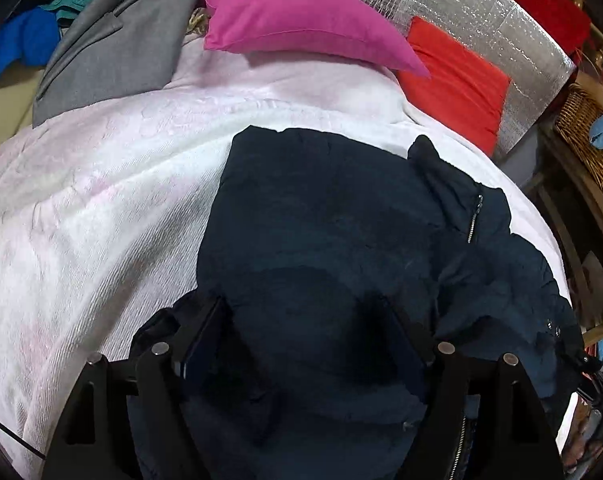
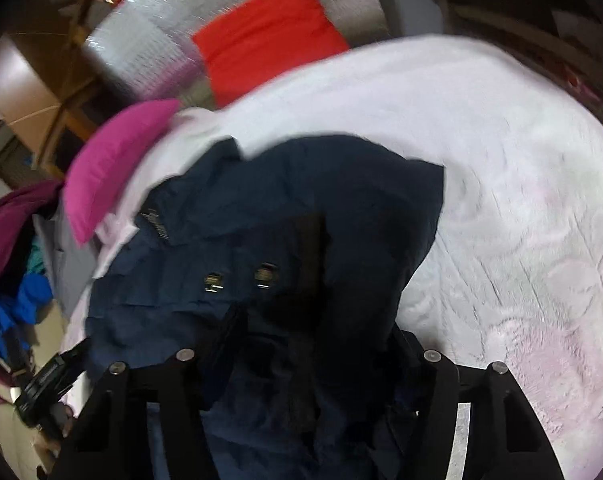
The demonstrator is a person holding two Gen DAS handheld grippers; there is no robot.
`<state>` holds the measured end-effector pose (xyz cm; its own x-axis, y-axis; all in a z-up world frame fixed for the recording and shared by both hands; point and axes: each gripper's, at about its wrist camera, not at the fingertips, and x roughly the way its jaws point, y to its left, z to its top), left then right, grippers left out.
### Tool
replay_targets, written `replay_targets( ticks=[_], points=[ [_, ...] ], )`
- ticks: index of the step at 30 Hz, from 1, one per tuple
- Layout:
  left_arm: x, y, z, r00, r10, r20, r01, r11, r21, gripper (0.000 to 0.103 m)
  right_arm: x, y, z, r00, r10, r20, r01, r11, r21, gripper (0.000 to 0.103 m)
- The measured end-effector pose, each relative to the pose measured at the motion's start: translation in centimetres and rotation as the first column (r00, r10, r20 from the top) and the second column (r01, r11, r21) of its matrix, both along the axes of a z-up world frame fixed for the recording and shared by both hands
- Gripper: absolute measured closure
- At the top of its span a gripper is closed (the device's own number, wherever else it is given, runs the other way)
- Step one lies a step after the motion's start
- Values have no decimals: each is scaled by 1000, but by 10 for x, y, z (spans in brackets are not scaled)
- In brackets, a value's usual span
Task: Fold large clothes
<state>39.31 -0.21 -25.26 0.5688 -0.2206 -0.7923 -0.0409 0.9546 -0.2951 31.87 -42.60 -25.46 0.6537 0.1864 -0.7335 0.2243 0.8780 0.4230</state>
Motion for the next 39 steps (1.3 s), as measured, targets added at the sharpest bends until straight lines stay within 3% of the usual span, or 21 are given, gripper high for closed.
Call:
replay_targets(
  ticks=[2,6,8,11,17,18,19,21,25,27,30,32,35,39],
  points=[
    [2,1,-2,1000,3,-10,-3,1000,-2,23,-2,3,3,1000,19,10,-18,1000,-18,36],
    [1,1,1,1000,13,-10,-13,1000,7,23,5,0,-11,995,34,-97,-39,998,-49,36],
    [-2,4,9,1000,21,19,-21,1000,9,23,-1,-10,-1,998,28,-60,-27,1000,12,36],
    [-6,14,20,995,58,75,-58,998,-7,23,-9,-27,12,1000,-13,22,11,995,102,24],
    [11,23,-7,995,93,-34,-93,996,9,22,3,-53,-5,984,-178,18,174,977,123,24],
    [12,21,-8,996,82,-34,-81,996,27,22,7,-54,-10,982,-187,11,184,975,126,28],
    [13,19,-8,997,76,-31,-74,996,39,22,11,-52,-14,982,-189,2,187,974,129,42],
    [13,15,-5,998,58,-24,-57,997,56,22,17,-49,-23,981,-189,-44,193,973,125,55],
    [10,18,4,999,40,10,-40,999,18,22,11,-48,-8,983,-181,28,174,971,161,56],
    [9,20,7,998,56,29,-57,998,35,22,7,-42,1,984,-170,61,160,977,142,56],
    [16,24,-4,997,76,-28,-74,996,55,22,13,-41,-17,984,-173,-32,176,980,99,54],
    [18,31,-9,995,81,-51,-81,997,8,22,12,-44,-22,981,-188,-56,194,973,122,54],
    [14,44,1,993,118,-23,-118,993,-20,22,4,-45,-4,975,-220,-5,219,969,115,52],
    [4,44,19,991,119,64,-116,992,-54,22,-23,-34,37,960,-217,175,217,976,20,45]
  ],
)
